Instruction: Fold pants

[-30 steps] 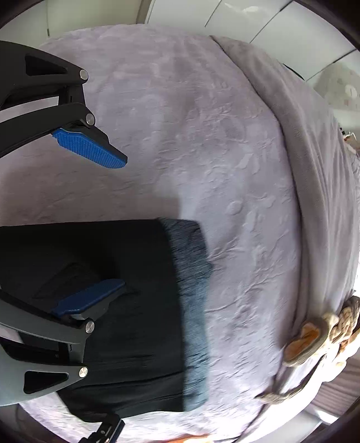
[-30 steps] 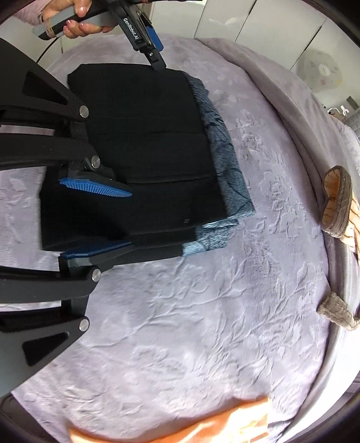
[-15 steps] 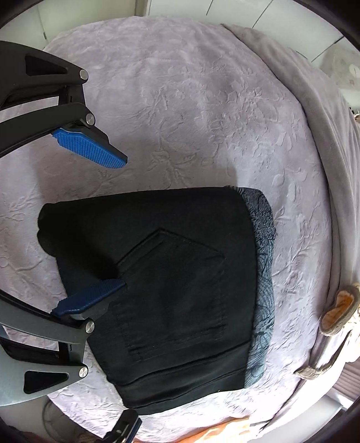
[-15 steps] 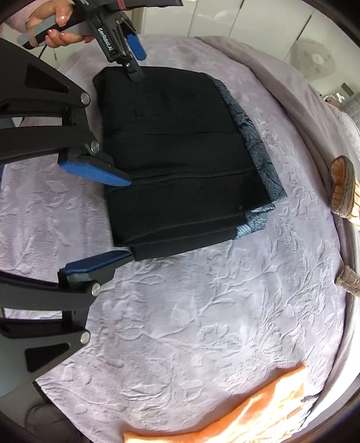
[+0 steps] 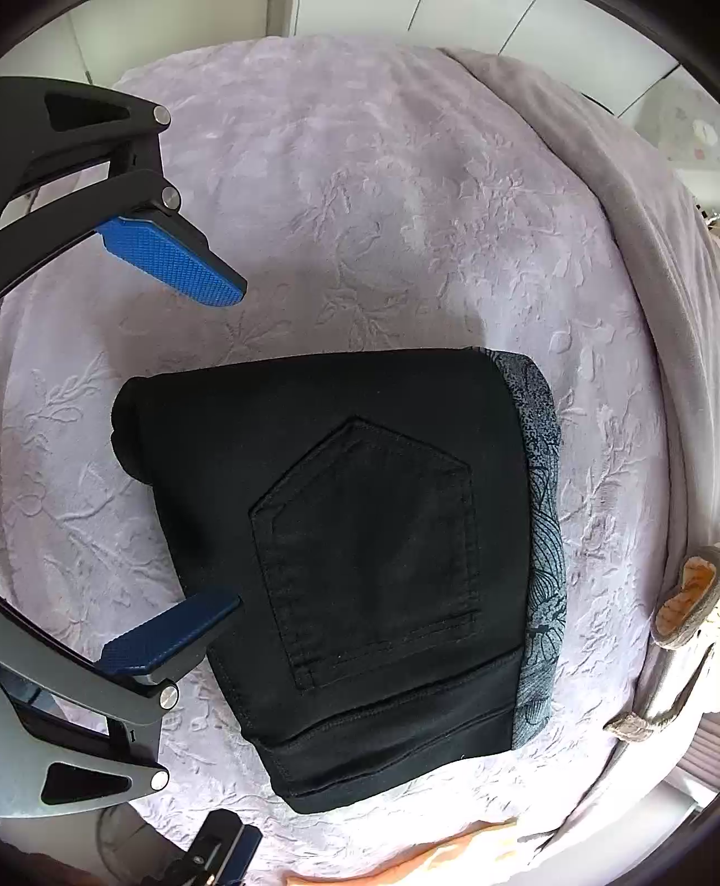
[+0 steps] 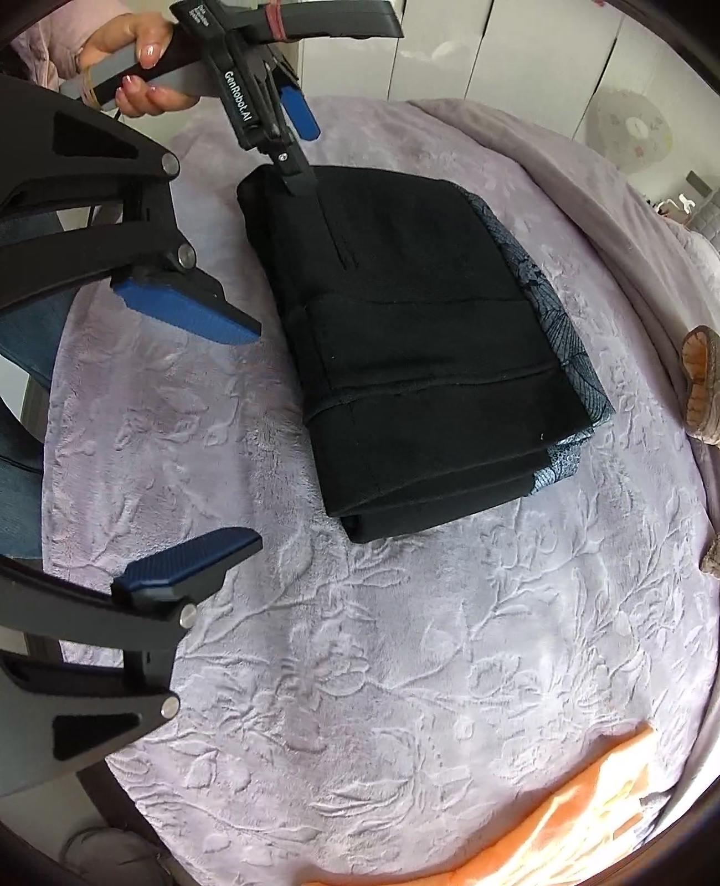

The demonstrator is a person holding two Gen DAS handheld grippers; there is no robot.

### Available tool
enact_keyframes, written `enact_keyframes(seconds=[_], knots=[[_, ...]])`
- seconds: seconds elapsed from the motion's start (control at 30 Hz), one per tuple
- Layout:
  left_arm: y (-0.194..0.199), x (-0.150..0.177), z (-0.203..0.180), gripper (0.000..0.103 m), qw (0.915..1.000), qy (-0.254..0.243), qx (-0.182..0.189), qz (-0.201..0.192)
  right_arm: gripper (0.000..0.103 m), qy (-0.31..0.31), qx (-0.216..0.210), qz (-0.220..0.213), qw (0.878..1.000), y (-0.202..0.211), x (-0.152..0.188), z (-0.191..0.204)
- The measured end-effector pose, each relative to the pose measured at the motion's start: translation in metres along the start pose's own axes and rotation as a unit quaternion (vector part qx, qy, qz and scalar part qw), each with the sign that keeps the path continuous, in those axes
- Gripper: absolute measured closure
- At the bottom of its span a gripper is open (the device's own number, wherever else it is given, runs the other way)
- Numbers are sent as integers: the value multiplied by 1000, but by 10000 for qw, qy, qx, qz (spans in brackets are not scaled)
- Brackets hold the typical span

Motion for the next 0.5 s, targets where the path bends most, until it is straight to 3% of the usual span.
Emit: enact_keyframes(seconds=[0.37, 0.5], knots=[[-9, -22, 39, 0, 9980, 624, 16, 133, 26, -188, -349, 202, 9990, -9, -38, -22], [-13, -33, 53, 0, 9963, 814, 217, 174, 26, -150, -427, 273, 9986, -15, -54, -28]])
Point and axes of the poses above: each gripper's, at about its wrist camera, not at the fingertips, and y roughly against the way its jaws point, z to its left, x to its underside, the point moved 3 cm from there along -y, roughly the way its jaws point, and after that the axes turned 2 degrees about x, right-handed, at the moved point
